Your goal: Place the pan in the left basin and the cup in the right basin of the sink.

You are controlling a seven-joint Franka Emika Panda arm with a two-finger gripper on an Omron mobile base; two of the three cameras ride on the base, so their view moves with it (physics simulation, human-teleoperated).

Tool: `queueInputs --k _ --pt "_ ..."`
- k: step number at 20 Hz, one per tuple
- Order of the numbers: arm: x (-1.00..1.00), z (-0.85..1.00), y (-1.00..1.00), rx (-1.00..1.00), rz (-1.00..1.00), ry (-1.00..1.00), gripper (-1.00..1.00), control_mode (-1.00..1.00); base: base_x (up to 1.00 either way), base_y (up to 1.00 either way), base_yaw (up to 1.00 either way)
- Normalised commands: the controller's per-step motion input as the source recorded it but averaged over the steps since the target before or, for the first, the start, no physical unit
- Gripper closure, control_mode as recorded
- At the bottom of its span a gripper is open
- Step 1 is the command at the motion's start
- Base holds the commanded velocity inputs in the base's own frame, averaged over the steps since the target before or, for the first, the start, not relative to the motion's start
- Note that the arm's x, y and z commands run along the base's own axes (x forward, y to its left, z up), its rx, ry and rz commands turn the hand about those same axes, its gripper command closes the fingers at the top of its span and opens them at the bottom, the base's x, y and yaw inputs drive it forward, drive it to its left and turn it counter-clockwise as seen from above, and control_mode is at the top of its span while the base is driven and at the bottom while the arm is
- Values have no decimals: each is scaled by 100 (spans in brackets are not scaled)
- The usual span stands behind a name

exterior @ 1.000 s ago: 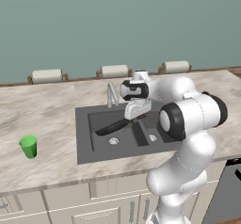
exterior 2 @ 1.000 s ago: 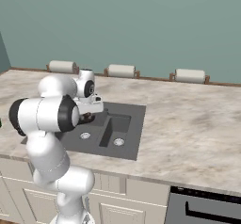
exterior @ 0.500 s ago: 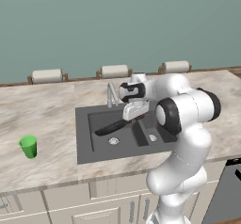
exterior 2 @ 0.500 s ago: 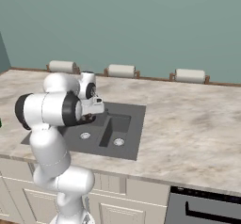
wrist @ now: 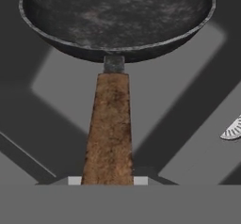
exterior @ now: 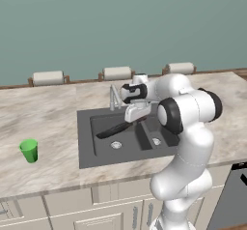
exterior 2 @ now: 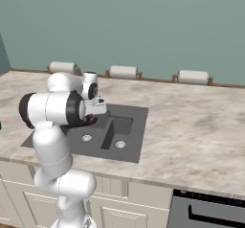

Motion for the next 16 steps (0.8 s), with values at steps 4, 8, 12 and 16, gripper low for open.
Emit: queueInputs --k 4,8,12,16 --pt "28 -16 12 0 0 0 100 -100 0 0 0" --pt "16 -21 12 0 0 0 100 -100 0 0 0" --pt "0 -21 19 0 0 0 100 -100 0 0 0" --pt "0 -25 22 0 0 0 100 -100 0 0 0"
